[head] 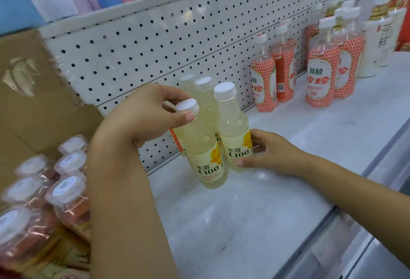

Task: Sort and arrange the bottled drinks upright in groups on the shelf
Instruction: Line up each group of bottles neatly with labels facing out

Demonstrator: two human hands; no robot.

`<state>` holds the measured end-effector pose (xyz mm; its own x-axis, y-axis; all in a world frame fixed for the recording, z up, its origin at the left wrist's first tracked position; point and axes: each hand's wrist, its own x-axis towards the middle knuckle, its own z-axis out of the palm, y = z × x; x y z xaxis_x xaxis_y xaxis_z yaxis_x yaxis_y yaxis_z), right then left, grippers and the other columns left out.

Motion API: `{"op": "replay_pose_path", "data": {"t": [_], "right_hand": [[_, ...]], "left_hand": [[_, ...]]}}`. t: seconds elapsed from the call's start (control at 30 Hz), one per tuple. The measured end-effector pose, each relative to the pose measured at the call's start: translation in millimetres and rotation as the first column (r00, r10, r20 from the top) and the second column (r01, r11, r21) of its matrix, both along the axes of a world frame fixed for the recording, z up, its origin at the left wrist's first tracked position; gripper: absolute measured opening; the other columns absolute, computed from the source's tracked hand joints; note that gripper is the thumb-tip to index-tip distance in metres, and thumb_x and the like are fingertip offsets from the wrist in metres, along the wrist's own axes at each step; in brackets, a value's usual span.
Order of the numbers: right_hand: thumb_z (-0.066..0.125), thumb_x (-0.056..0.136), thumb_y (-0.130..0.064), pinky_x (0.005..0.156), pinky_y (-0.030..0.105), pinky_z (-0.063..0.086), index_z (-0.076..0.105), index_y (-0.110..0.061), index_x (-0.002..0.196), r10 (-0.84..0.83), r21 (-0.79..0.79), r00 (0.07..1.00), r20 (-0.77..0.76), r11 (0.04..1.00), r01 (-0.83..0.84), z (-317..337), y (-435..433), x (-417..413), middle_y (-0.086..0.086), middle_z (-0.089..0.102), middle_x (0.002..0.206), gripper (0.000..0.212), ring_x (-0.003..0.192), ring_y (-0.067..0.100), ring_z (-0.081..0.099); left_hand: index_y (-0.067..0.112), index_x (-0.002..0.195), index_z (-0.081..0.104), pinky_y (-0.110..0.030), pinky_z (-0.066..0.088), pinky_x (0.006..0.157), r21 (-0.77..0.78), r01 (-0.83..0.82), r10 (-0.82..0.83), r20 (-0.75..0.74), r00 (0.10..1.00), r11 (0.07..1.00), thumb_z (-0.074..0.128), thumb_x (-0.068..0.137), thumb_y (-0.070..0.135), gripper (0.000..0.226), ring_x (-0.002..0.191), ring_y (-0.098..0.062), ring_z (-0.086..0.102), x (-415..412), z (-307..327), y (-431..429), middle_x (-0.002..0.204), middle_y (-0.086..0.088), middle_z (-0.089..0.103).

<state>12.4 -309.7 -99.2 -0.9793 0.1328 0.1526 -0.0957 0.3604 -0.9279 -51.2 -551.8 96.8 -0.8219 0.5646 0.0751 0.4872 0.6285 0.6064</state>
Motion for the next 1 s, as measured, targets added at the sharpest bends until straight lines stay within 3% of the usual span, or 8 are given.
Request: {"op": "replay_pose_path", "data": {"t": [0.1,0.17,0.33,0.43,0.6,0.7,0.87,1.0], "right_hand": [[0.098,0.057,-0.038,0.078,0.015,0.051,0.065,-0.028,0.112,-0.061,0.061,0.998,-0.002,0.996,0.062,1.0,-6.3,-4.9,-0.011,0.075,0.102,0.065,0.094,0.008,0.070],[0.098,0.053,-0.044,0.071,0.013,0.051,0.063,-0.029,0.109,-0.095,0.099,0.995,0.003,0.991,0.094,3.7,-12.0,-7.2,-0.013,0.073,0.099,0.068,0.087,0.005,0.068],[0.090,0.042,-0.071,0.077,0.034,0.059,0.054,-0.039,0.106,-0.107,0.179,0.994,0.035,0.979,0.099,5.8,-19.5,-9.0,-0.019,0.069,0.102,0.080,0.090,0.004,0.066],[0.084,0.036,-0.080,0.077,0.038,0.060,0.053,-0.040,0.104,-0.089,0.184,0.995,0.041,0.980,0.080,6.7,-18.5,-6.3,-0.020,0.069,0.100,0.084,0.091,0.003,0.066],[0.087,0.056,-0.066,0.067,0.030,0.054,0.054,-0.036,0.111,0.002,0.156,0.999,0.045,0.988,-0.009,12.4,-15.6,-1.2,-0.021,0.065,0.103,0.071,0.094,0.002,0.062],[0.085,0.065,-0.062,0.077,0.030,0.057,0.053,-0.033,0.115,0.063,0.150,0.997,0.044,0.986,-0.069,16.5,-8.1,-1.8,-0.018,0.065,0.107,0.067,0.096,0.004,0.063],[0.082,0.071,-0.060,0.071,0.023,0.056,0.046,-0.028,0.131,0.214,0.194,0.972,0.099,0.954,-0.230,29.7,12.1,-9.3,-0.014,0.061,0.121,0.077,0.099,0.005,0.063],[0.077,0.078,-0.060,0.087,0.025,0.049,0.044,-0.025,0.143,0.296,0.414,0.954,0.048,0.863,-0.289,50.5,47.7,-9.9,-0.008,0.056,0.137,0.081,0.115,0.010,0.057]], "left_hand": [[0.035,0.101,0.074,-0.011,0.034,0.041,0.024,0.002,-0.001,-0.018,1.000,1.000,0.077,0.087,0.023,0.019,0.044,0.004,0.051,-2.0,-3.4,2.5,0.071,0.012,0.067],[0.035,0.104,0.074,-0.015,0.037,0.047,0.006,0.008,-0.007,-0.033,0.999,1.000,0.076,0.088,0.023,0.021,0.046,0.005,0.052,-0.4,-3.4,2.8,0.075,0.012,0.068],[0.038,0.107,0.073,-0.036,0.053,0.080,-0.095,0.031,-0.033,-0.014,0.999,0.995,0.077,0.087,0.029,0.023,0.085,-0.017,0.068,1.6,3.8,0.8,0.096,0.004,0.076],[0.035,0.109,0.074,-0.031,0.054,0.085,-0.150,0.038,-0.036,0.019,0.999,0.988,0.077,0.086,0.029,0.024,0.083,-0.010,0.071,4.6,12.7,3.0,0.095,0.012,0.076],[0.038,0.124,0.067,-0.021,0.054,0.080,-0.189,-0.034,0.029,-0.029,0.999,0.981,0.073,0.090,0.030,0.036,0.085,0.000,0.070,20.2,17.4,6.1,0.102,0.020,0.073],[0.042,0.131,0.062,-0.021,0.054,0.079,-0.104,-0.158,0.142,-0.145,0.979,0.982,0.073,0.088,0.040,0.044,0.090,0.007,0.067,31.6,-2.5,6.2,0.107,0.021,0.070],[0.029,0.142,0.052,-0.030,0.057,0.087,0.307,-0.437,0.506,-0.198,0.839,0.845,0.080,0.081,0.040,0.068,0.106,-0.004,0.062,56.9,-58.5,19.9,0.123,0.007,0.060],[0.016,0.142,0.053,-0.030,0.039,0.108,0.321,-0.551,0.634,-0.481,0.606,0.770,0.076,0.085,0.037,0.064,0.128,-0.015,0.047,84.5,-89.3,55.9,0.136,-0.001,0.052]]}}
